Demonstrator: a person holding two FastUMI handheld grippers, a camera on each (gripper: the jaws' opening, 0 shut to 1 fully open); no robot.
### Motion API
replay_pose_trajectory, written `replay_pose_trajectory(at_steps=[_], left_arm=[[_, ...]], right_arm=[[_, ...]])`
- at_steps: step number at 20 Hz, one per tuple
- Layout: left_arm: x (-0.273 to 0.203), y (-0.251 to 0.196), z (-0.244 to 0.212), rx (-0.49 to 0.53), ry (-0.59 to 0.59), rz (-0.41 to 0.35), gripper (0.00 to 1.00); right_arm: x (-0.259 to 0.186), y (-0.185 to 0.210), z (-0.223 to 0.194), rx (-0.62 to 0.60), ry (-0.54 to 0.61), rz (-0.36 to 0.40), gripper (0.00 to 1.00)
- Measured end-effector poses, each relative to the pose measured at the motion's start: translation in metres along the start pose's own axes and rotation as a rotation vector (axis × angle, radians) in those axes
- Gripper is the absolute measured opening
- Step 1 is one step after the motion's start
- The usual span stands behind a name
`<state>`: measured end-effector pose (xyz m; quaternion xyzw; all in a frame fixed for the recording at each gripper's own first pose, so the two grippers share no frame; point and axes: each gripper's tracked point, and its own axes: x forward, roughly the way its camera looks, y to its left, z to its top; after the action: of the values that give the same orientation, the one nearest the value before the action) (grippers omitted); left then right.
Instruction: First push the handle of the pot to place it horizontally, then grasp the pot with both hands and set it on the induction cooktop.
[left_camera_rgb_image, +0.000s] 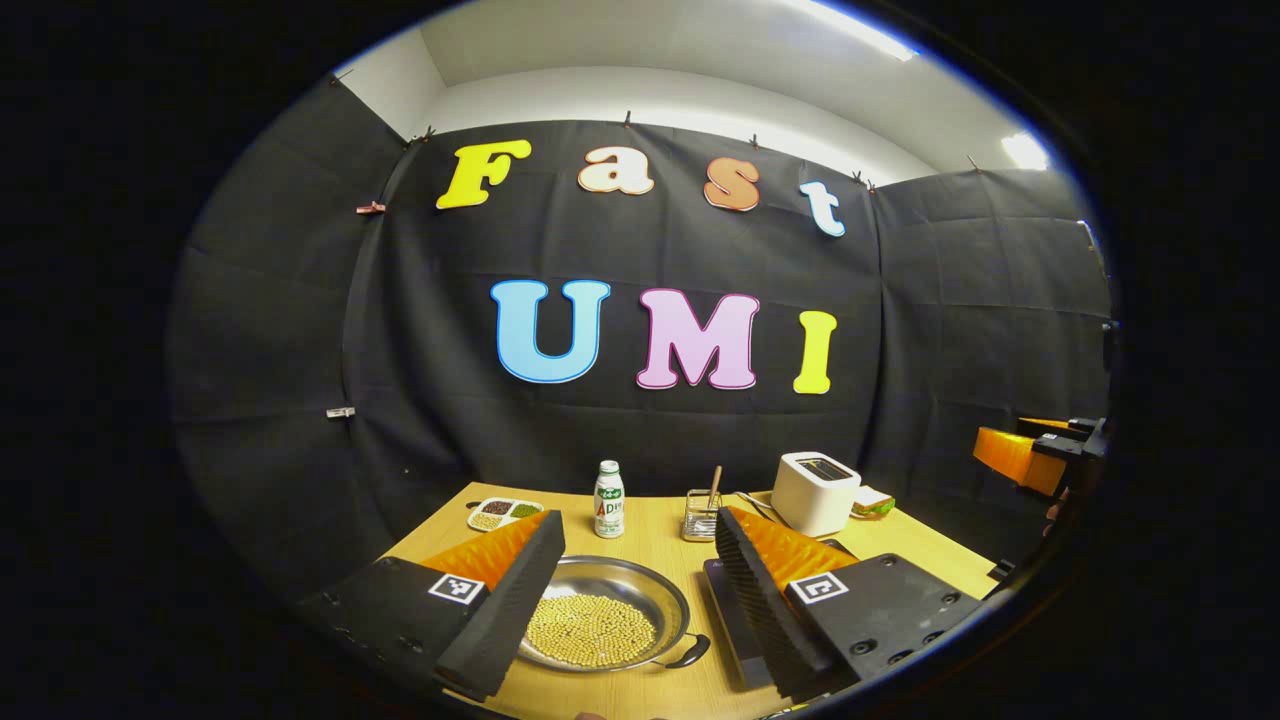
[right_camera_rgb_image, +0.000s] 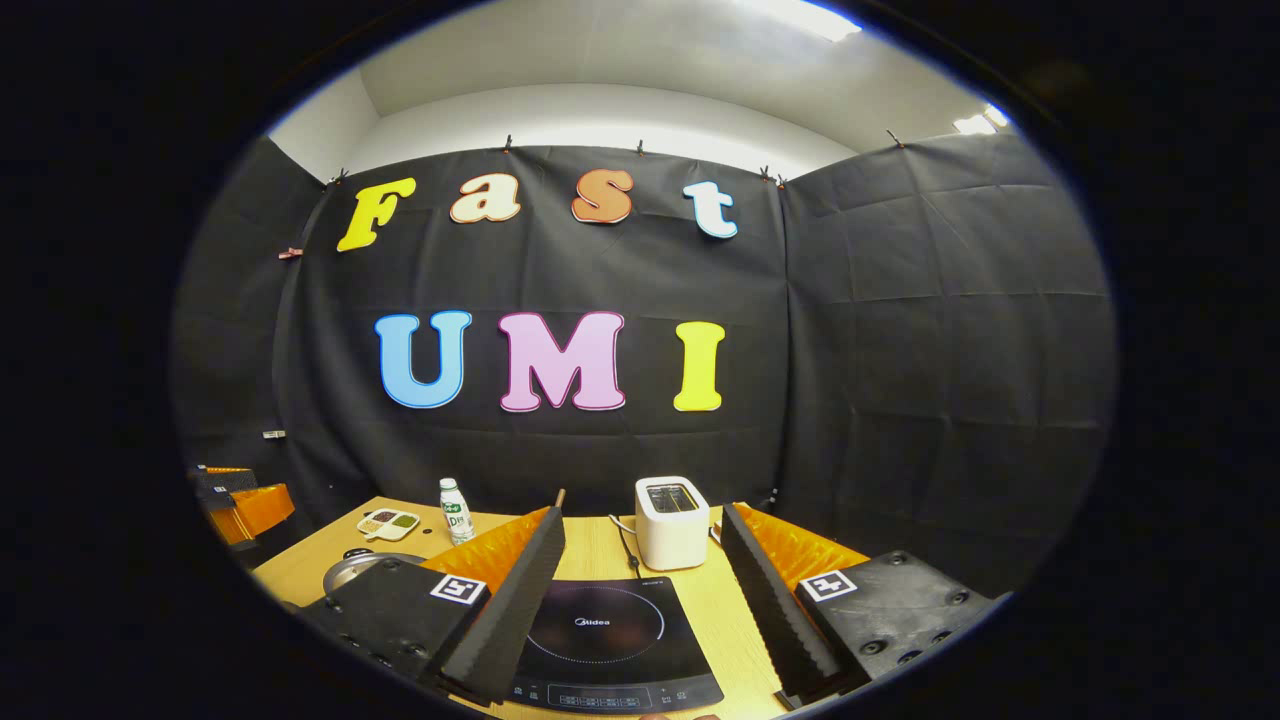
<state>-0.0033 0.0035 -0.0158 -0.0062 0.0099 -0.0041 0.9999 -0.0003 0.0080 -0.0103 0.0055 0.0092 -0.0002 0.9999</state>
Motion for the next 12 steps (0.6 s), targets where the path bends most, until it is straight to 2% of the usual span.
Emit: replay_pose_trajectory(at_steps=[12], left_arm=[[-0.006, 0.027, -0.012, -0.007, 0.022, 0.048, 0.95]], right_arm=[[0.004, 0.008, -0.009, 0.019, 0.036, -0.008, 0.98]])
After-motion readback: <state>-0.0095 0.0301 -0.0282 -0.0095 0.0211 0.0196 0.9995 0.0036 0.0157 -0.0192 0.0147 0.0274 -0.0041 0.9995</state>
